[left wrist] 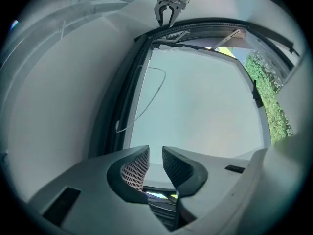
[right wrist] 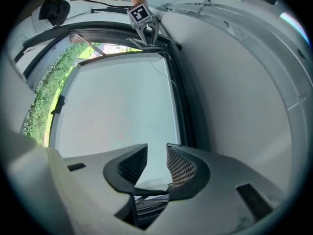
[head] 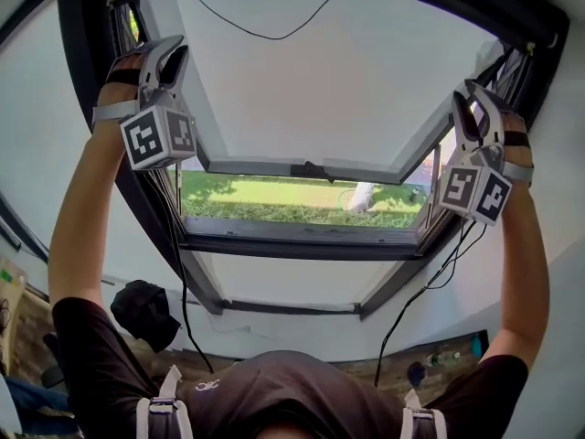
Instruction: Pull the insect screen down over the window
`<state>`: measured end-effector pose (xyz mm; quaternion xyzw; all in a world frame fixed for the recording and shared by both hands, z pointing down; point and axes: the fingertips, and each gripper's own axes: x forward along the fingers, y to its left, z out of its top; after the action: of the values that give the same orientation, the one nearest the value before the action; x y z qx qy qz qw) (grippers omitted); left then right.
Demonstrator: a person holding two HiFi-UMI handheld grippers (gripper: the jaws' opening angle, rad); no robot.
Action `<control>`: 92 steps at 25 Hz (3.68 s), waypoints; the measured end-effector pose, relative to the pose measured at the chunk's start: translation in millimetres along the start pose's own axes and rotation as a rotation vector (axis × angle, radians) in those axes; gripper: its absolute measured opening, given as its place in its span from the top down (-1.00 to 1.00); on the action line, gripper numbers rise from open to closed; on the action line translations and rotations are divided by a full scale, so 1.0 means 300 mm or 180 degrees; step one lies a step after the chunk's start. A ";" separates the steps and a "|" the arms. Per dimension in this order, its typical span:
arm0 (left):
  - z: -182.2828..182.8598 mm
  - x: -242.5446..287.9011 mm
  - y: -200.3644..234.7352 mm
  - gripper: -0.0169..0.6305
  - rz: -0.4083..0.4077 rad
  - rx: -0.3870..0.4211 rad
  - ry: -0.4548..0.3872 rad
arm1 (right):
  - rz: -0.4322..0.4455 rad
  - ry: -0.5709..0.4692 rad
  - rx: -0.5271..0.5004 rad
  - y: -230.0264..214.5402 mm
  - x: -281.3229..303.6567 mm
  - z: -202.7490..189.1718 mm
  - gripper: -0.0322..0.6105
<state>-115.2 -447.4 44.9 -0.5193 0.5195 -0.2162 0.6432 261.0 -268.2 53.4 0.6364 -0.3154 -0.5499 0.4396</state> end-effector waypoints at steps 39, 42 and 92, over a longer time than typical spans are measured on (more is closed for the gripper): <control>-0.079 0.233 0.265 0.81 -0.1157 0.0095 0.0357 | 0.0762 0.0621 0.0418 -0.271 0.370 -0.224 0.67; -0.078 0.231 0.263 0.81 -0.1174 0.0088 0.0310 | 0.0814 0.0650 0.0350 -0.266 0.377 -0.223 0.70; -0.116 -0.217 -0.593 0.85 -0.2715 -0.0193 0.0139 | 0.2380 0.0675 0.0431 0.601 -0.025 -0.220 0.79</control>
<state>-123.7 -474.9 235.4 -0.7016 0.2778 -0.4584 0.4696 338.7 -322.4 220.5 0.5584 -0.5138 -0.2609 0.5968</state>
